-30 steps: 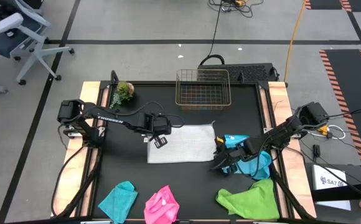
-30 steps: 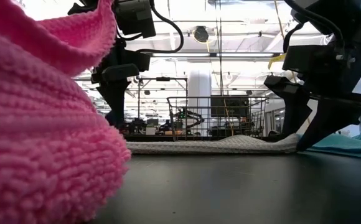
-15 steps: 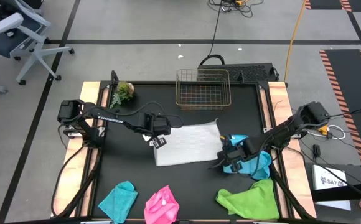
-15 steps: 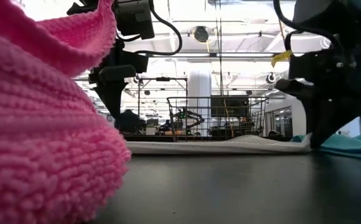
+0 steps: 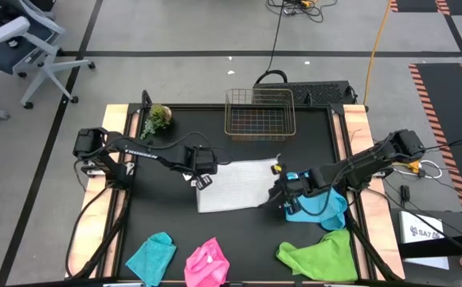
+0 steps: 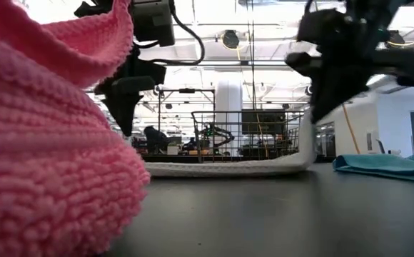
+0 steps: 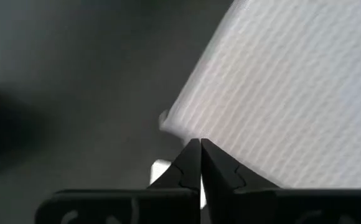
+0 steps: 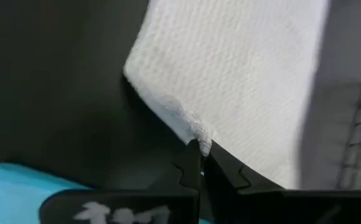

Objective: Fold microfiber towels
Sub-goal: Fold the gray towel

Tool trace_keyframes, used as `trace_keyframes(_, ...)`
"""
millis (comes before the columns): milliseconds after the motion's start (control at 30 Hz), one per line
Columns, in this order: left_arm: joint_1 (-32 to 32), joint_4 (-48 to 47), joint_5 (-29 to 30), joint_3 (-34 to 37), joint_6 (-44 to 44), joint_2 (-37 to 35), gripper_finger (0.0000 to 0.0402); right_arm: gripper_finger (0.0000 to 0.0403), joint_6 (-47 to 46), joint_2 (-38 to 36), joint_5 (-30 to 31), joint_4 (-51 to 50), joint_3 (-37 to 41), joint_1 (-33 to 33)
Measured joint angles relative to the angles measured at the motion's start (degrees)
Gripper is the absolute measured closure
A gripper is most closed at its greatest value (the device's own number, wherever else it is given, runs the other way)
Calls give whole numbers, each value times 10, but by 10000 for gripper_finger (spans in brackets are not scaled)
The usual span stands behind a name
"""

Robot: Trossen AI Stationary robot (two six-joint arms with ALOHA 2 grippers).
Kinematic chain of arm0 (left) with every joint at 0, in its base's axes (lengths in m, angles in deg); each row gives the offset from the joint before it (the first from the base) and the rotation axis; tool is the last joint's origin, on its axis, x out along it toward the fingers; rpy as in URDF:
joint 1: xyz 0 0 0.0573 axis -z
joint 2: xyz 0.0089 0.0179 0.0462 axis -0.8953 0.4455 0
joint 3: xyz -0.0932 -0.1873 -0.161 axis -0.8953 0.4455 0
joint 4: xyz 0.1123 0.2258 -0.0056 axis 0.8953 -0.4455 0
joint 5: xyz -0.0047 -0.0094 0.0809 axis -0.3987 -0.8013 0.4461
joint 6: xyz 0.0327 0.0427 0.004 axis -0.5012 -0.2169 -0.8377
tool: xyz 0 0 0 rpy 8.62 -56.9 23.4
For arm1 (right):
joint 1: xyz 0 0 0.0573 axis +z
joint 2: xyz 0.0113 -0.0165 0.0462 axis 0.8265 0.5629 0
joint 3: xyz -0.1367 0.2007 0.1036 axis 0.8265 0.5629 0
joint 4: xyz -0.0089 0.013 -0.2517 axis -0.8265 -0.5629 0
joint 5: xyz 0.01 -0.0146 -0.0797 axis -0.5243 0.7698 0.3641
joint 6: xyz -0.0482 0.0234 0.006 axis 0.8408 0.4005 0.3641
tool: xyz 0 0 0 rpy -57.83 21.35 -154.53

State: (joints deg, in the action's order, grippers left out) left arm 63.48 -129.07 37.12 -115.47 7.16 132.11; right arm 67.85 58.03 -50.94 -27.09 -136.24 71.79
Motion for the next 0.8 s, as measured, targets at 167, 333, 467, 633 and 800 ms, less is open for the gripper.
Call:
trace_keyframes(167,29,-87,29,0,74,0,395,402,56,21,-54,4,-24,-35)
trace_keyframes(333,71,-111,46,0,137,0,395,402,146,73,-73,15,-63,-52)
trace_keyframes(467,105,-126,48,0,185,0,396,403,203,117,-74,33,-117,-64)
trace_keyframes(633,142,-181,46,0,266,0,397,403,253,160,-108,56,-203,-81)
trace_keyframes(800,177,-202,35,0,335,0,395,403,294,195,-147,90,-244,-89)
